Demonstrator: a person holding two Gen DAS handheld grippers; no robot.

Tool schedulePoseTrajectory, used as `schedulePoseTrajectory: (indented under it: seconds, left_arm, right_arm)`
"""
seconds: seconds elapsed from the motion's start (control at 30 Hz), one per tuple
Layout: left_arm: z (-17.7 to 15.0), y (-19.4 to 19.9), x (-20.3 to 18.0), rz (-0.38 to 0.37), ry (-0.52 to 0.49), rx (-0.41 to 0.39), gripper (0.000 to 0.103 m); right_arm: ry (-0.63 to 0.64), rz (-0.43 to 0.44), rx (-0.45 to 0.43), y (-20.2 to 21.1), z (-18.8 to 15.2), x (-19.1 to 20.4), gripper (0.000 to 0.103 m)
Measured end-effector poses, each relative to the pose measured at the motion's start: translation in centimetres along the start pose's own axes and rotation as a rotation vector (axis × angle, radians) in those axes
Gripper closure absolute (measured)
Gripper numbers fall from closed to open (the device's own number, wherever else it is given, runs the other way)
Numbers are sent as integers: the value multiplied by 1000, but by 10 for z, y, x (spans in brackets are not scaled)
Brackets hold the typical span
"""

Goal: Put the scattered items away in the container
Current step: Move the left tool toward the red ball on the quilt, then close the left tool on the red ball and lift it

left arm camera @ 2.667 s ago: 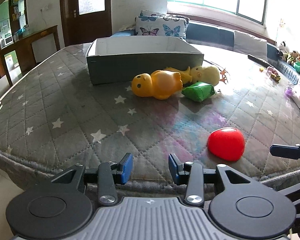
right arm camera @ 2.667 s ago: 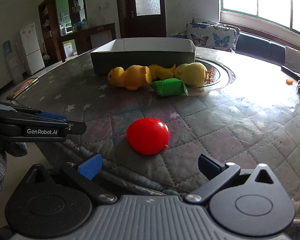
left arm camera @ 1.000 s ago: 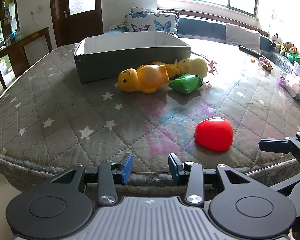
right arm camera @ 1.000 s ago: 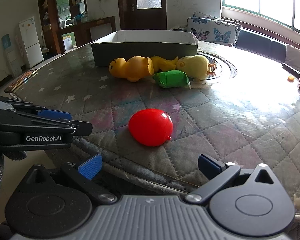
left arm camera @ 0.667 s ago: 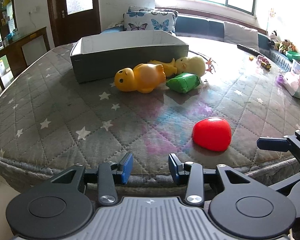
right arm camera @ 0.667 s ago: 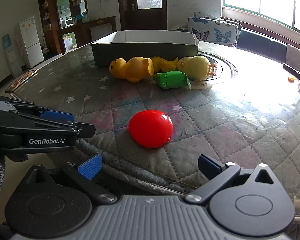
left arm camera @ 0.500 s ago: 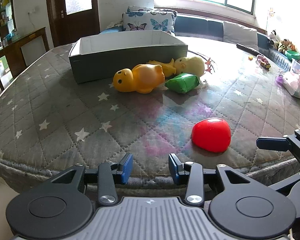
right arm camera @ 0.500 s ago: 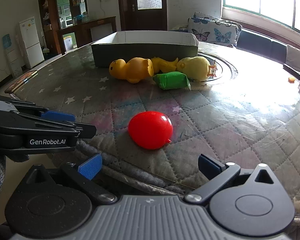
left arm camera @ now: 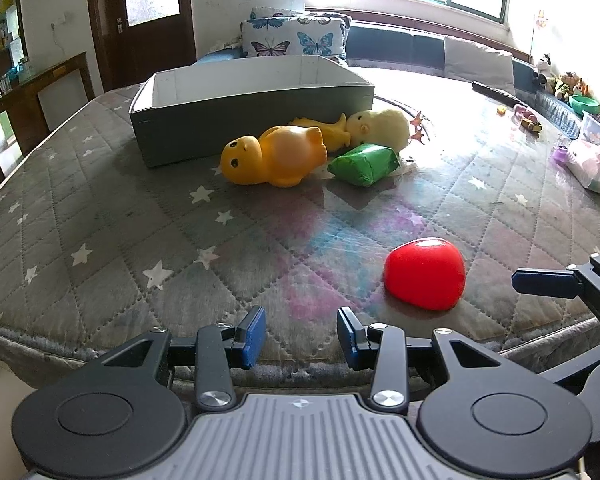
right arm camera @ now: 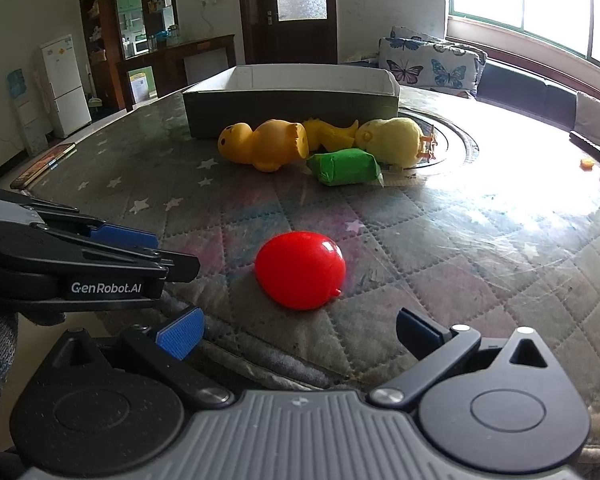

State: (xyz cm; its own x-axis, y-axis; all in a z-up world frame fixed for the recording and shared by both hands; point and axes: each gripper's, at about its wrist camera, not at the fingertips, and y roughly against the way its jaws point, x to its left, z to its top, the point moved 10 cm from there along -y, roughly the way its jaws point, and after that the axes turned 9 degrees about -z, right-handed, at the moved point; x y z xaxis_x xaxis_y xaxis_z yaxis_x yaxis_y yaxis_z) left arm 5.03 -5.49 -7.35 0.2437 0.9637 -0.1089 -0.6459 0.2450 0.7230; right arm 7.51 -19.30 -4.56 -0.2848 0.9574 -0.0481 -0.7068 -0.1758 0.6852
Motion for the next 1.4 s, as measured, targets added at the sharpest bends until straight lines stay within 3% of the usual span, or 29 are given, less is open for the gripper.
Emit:
schedulePoseTrajectory:
  seconds: [0.5, 0.87, 1.1, 1.4]
  left_arm:
    - [8, -7, 5, -9, 1, 14, 61]
    - [19, -13, 4, -59, 5, 25, 61]
    - [26, -13, -7, -137, -16, 28, 61]
    - [35, -2, -40, -312, -95, 26, 60]
  right_arm:
    - [13, 34, -26, -2, 10, 2, 0]
    - [4, 53, -38, -11, 18, -3, 2]
    - [13, 61, -24, -17, 19, -5, 14]
    - [34, 87, -25, -19, 15, -1, 32]
